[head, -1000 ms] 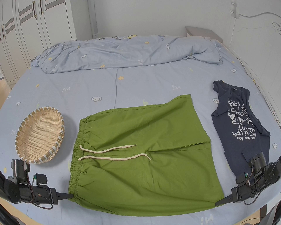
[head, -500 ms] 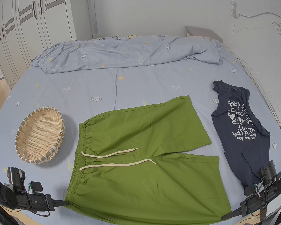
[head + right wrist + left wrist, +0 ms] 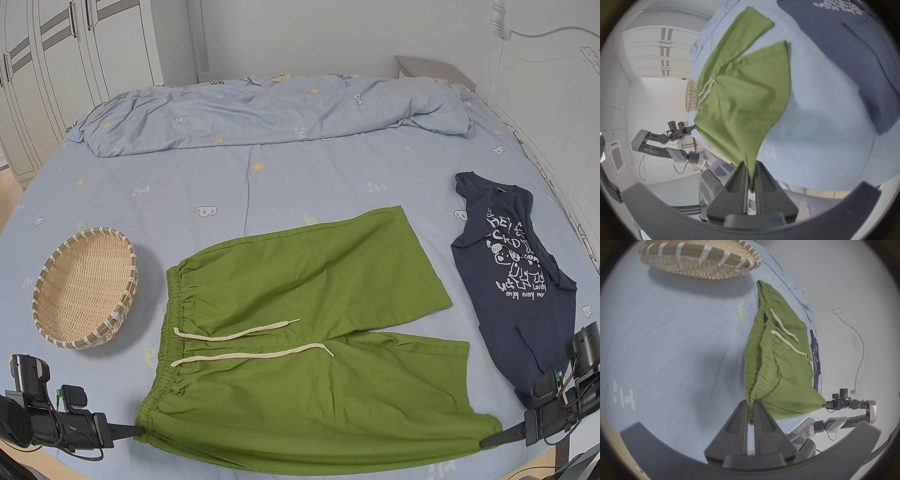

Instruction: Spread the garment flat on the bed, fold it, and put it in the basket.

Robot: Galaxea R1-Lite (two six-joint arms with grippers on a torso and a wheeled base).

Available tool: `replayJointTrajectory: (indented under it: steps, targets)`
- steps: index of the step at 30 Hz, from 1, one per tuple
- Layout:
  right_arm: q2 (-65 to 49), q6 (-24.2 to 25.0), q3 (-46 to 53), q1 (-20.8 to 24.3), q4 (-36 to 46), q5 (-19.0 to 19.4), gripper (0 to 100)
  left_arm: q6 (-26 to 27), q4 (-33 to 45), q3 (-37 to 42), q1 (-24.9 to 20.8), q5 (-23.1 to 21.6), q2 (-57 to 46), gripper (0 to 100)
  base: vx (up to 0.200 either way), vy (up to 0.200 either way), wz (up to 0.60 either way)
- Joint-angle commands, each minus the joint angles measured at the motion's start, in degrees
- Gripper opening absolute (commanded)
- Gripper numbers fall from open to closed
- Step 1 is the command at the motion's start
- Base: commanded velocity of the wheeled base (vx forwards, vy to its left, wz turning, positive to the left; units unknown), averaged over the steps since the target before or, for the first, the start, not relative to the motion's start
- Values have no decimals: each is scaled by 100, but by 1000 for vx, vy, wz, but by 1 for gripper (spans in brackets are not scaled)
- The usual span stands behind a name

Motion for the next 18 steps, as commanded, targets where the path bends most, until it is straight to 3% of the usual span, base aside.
replayJointTrajectory:
  steps: [1, 4, 8, 16, 17, 18]
  targets:
    - [-48, 85, -1492, -118, 748, 1, 0, -631, 728, -1071, -511, 184, -626, 0, 0, 0, 0]
    - [-4, 156, -2634, -109, 1293, 1, 0, -1334, 2169, -2451, -757, 210, -968, 0, 0, 0, 0]
    - [233, 621, -4005, -47, 1592, 1, 0, -1597, 3593, -4015, -924, 201, -916, 0, 0, 0, 0]
    - [1508, 1043, -6299, -12, 2031, -8, 0, -2142, 4006, -5650, -1047, 158, -151, 0, 0, 0, 0]
    - [1719, 1105, -6633, 76, 2084, -96, 0, -2239, 4006, -5844, -1091, 158, -19, 0, 0, 0, 0]
    - [1973, 1175, -6967, 199, 2093, -491, 0, -2327, 4006, -6037, -1126, 158, 139, 0, 0, 0, 0]
